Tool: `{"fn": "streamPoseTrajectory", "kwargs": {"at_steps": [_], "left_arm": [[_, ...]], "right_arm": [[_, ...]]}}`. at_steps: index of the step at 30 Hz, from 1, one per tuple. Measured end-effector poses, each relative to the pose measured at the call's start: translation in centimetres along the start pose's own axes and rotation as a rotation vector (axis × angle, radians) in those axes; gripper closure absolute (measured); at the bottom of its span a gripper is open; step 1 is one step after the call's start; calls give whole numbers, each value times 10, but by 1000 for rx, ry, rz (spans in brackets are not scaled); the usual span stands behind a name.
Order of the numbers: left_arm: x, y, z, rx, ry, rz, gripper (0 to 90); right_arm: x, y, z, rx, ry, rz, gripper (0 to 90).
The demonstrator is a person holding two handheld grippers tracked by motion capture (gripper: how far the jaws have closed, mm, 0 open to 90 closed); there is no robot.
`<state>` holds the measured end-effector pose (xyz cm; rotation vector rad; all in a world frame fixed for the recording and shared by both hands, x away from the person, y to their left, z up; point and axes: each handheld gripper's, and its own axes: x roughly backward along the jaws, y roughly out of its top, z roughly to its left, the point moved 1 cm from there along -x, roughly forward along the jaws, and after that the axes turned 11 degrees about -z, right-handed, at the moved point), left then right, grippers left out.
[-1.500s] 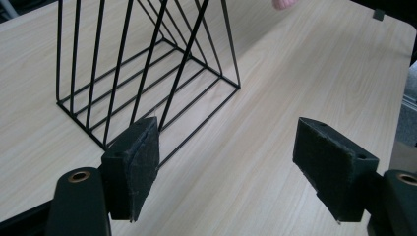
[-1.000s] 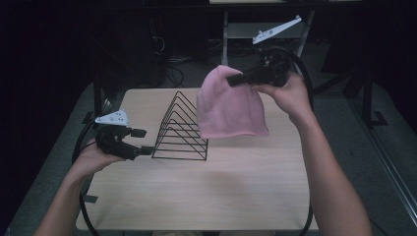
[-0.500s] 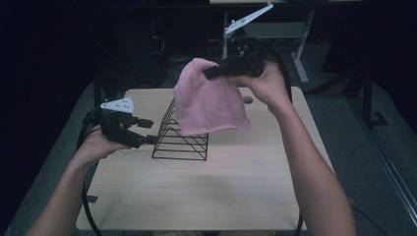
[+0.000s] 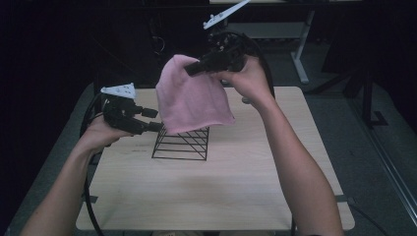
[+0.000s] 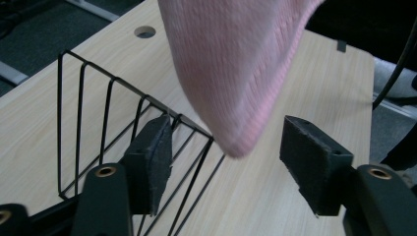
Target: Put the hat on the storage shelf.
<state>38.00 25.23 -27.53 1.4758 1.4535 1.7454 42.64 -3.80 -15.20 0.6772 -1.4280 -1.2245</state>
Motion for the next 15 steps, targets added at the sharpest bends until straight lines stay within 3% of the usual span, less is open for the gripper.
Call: {"fn": "streamPoseTrajectory", "kwargs": {"at_steps": [4, 6, 11, 15], "left_arm": [[2, 1, 6, 23, -18, -23, 440], [3, 1, 9, 28, -24, -20, 516], [9, 2, 13, 24, 2, -27, 810], [13, 3, 17, 26, 30, -21, 826]], "right_arm": [[-7, 7, 3, 19, 10, -14, 795], [-10, 11, 5, 14, 18, -30, 795], [-16, 17, 8, 21, 25, -36, 795], [-18, 17, 6, 22, 24, -53, 795]]}}
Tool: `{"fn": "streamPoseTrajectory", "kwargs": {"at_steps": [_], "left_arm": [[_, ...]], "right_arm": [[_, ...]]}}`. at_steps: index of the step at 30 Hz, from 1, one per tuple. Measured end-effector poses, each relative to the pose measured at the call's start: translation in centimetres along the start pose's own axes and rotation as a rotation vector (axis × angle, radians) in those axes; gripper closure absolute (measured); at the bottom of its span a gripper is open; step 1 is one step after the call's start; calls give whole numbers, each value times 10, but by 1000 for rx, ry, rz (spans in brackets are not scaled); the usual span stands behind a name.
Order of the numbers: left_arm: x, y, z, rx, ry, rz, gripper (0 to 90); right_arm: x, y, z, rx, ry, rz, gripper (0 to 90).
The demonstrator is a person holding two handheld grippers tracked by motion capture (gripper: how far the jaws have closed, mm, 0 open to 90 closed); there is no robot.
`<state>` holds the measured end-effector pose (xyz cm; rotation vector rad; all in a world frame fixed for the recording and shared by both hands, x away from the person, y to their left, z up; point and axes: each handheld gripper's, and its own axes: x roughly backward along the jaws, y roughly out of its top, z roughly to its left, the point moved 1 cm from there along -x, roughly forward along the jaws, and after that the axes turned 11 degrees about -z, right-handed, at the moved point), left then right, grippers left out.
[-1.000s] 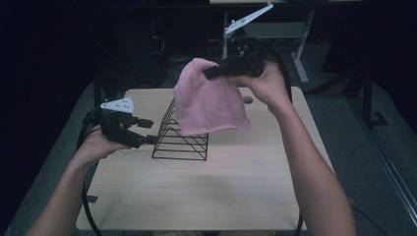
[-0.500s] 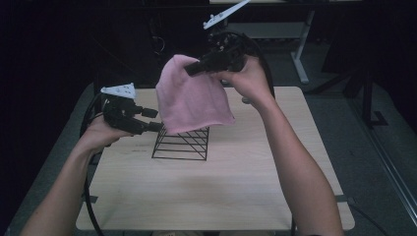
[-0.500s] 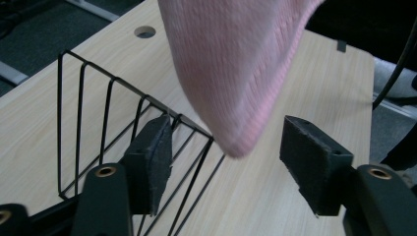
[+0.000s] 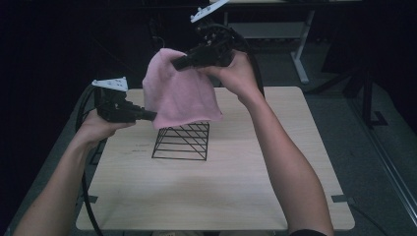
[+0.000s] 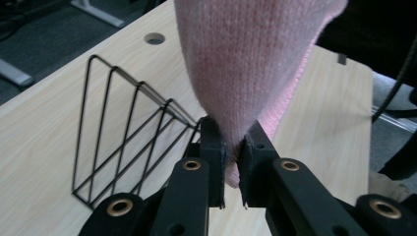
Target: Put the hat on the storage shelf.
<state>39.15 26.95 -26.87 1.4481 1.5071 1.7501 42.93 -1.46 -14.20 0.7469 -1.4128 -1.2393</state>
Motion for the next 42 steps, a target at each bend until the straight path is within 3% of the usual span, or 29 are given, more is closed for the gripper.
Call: {"fn": "streamPoseTrajectory", "kwargs": {"at_steps": [6, 21, 27, 33, 42], "left_arm": [[-1, -1, 9, -3, 63, 19, 827], [-22, -14, 23, 12, 93, 69, 817], [-26, -19, 25, 16, 93, 85, 817], [-22, -23, 23, -9, 112, 108, 817], [-17, -37, 23, 13, 117, 102, 817]], "right_arm": [[-4, -8, -10, -18, -18, -3, 795], [-10, -40, -42, -79, -24, -22, 793], [-10, -49, -42, -92, -10, -20, 793], [-14, -55, -39, -96, 10, -15, 791], [-22, -61, -32, -93, 41, 8, 788]]}}
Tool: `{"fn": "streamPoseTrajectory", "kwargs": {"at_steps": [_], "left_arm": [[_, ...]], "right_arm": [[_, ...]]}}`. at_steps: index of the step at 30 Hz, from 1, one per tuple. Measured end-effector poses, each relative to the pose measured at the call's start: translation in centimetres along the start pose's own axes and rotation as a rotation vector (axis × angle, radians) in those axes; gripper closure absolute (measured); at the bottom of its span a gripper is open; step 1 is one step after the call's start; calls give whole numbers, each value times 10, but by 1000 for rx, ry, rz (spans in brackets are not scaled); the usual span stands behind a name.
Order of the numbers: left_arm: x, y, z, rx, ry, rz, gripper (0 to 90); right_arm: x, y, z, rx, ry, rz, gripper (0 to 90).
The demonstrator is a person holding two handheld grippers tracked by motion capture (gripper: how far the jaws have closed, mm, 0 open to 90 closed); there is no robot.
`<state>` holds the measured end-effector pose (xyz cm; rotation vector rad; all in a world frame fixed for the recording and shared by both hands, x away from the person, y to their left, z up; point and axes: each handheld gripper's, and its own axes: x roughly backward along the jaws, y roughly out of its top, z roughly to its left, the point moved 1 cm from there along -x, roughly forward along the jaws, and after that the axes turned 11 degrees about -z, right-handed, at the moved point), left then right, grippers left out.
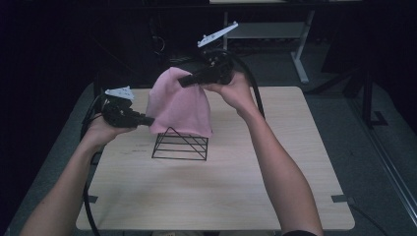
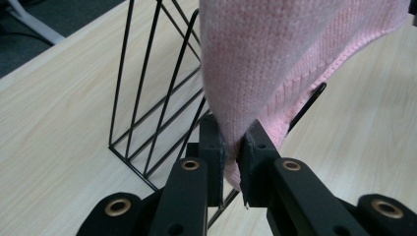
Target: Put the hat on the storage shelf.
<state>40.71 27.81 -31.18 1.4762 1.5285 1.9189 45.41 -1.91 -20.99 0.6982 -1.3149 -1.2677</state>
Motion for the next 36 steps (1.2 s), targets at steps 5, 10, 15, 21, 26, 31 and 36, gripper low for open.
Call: {"fn": "streamPoseTrajectory", "kwargs": {"at_steps": [5, 10, 15, 21, 26, 31, 36], "left_arm": [[0, -6, 1, 5, 5, 6, 817], [-1, -14, 1, 13, 9, 23, 818], [-3, -21, 2, 15, 16, 43, 817], [-7, -29, 3, 7, 24, 79, 817], [-11, -36, 3, 18, 34, 79, 817], [-14, -45, 3, 15, 41, 102, 817], [-18, -53, 3, 24, 31, 123, 811]], "right_arm": [[-4, -4, 2, 6, 19, 6, 786], [-8, -10, 4, 4, 31, 22, 781], [-13, -18, 4, -5, 41, 35, 779], [-19, -28, 2, -21, 60, 60, 773], [-23, -35, 1, -22, 67, 65, 770], [-28, -46, -1, -37, 81, 86, 766], [-33, -53, -2, -31, 82, 108, 764]]}}
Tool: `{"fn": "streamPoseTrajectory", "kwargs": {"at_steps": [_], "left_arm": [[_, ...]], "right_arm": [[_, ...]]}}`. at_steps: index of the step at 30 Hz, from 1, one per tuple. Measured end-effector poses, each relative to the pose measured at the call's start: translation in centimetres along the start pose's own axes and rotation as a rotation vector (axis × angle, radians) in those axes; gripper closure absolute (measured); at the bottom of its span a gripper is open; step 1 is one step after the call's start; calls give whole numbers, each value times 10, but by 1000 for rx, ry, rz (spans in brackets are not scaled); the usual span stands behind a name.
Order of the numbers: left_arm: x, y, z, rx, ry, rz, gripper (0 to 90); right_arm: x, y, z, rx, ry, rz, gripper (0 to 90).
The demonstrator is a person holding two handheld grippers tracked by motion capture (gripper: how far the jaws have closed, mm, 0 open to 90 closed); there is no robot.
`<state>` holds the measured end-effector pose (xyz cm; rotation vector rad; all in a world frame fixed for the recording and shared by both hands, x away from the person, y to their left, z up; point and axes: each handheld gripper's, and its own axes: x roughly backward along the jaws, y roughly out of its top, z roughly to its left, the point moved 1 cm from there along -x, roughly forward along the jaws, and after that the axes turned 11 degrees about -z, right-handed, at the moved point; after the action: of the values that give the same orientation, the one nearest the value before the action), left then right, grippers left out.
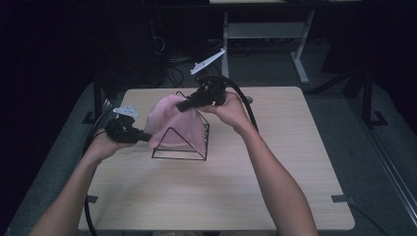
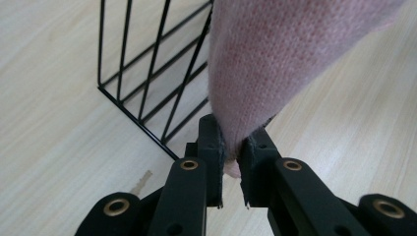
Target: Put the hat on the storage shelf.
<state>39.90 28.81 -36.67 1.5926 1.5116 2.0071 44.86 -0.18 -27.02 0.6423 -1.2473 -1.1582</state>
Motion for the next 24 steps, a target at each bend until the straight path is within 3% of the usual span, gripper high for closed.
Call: {"fn": "streamPoseTrajectory", "kwargs": {"at_steps": [11, 15, 24], "left_arm": [[-12, -7, 1, -31, 22, 79, 811], [-18, -16, 2, -6, 19, 78, 811], [-27, -21, 5, -23, 19, 136, 811]], "right_arm": [[-11, -11, -2, -1, 11, 53, 752], [-16, -18, -3, -2, 16, 69, 746], [-22, -30, -6, -24, 26, 90, 725]]}}
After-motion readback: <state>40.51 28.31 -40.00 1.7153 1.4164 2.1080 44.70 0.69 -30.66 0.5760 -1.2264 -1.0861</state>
